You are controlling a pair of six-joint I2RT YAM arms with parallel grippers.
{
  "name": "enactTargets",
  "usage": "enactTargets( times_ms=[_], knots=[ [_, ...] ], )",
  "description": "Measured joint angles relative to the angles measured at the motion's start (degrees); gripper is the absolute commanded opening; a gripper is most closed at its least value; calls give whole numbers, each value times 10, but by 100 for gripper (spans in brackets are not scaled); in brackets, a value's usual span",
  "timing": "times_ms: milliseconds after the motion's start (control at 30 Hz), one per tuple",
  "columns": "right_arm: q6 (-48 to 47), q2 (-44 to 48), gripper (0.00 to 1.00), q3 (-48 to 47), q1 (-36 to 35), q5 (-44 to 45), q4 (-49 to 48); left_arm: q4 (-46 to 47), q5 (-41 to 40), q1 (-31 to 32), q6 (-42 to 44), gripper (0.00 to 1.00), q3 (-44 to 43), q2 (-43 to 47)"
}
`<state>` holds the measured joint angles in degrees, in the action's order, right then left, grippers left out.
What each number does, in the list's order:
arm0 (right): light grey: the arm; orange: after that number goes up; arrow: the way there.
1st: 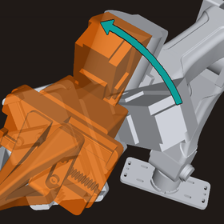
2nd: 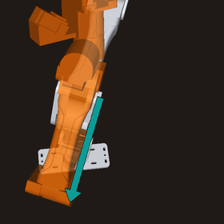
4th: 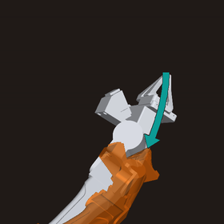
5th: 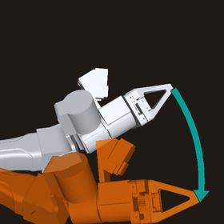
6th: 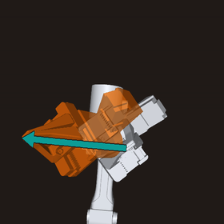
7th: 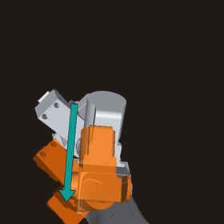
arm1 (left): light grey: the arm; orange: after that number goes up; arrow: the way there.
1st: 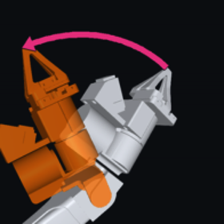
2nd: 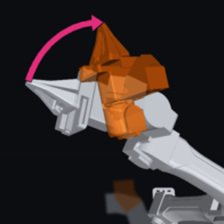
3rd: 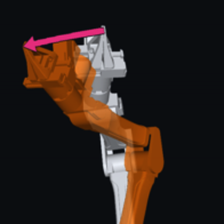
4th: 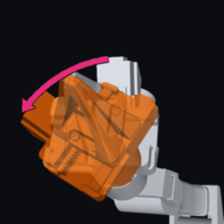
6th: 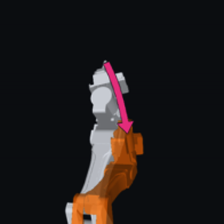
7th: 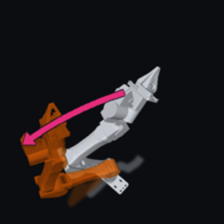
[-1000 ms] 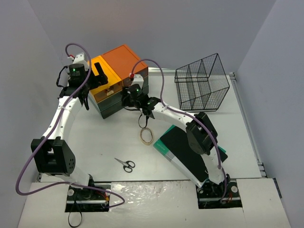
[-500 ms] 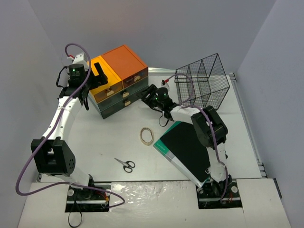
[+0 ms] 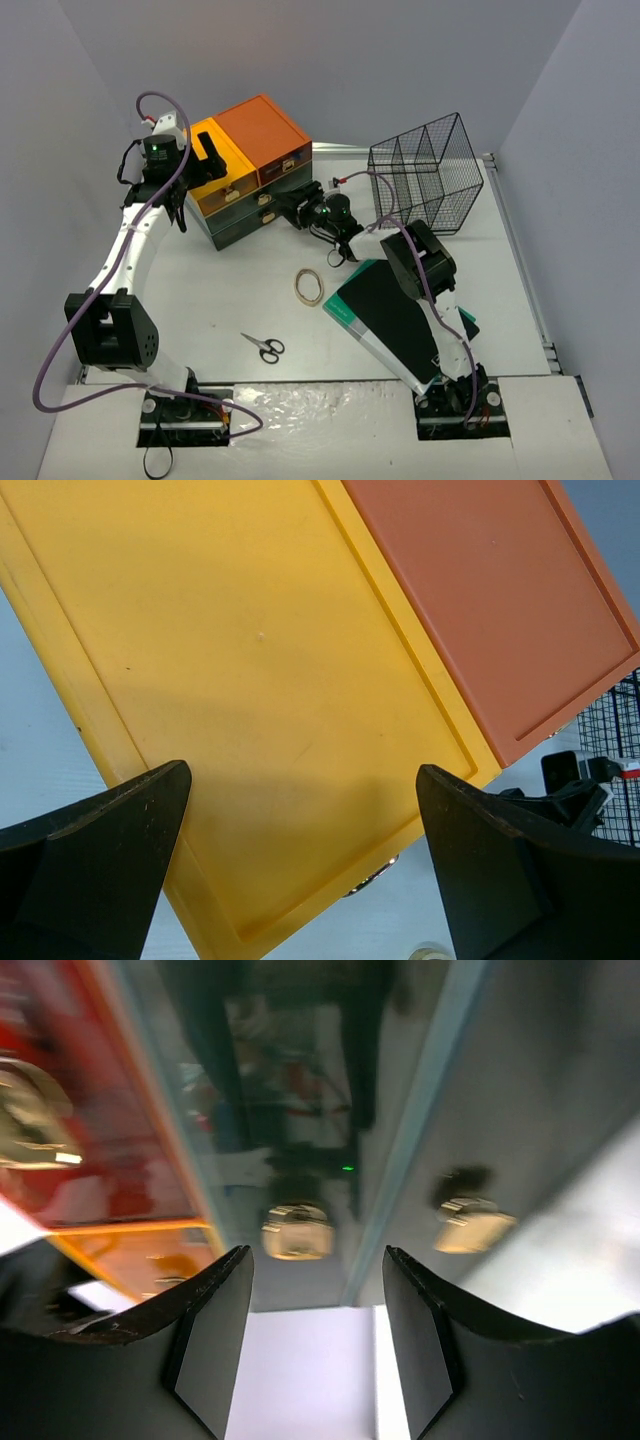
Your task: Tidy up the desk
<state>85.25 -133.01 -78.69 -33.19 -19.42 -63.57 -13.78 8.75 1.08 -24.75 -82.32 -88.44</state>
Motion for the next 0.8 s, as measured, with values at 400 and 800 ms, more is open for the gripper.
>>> enactTargets(
  times_ms=[400, 800],
  knots=[
    [35, -21, 52, -73, -3, -10, -27, 0, 0, 0, 0, 97, 0, 0],
    [23, -26, 51, -70, -6, -11, 22, 0, 0, 0, 0, 97, 0, 0]
  ],
)
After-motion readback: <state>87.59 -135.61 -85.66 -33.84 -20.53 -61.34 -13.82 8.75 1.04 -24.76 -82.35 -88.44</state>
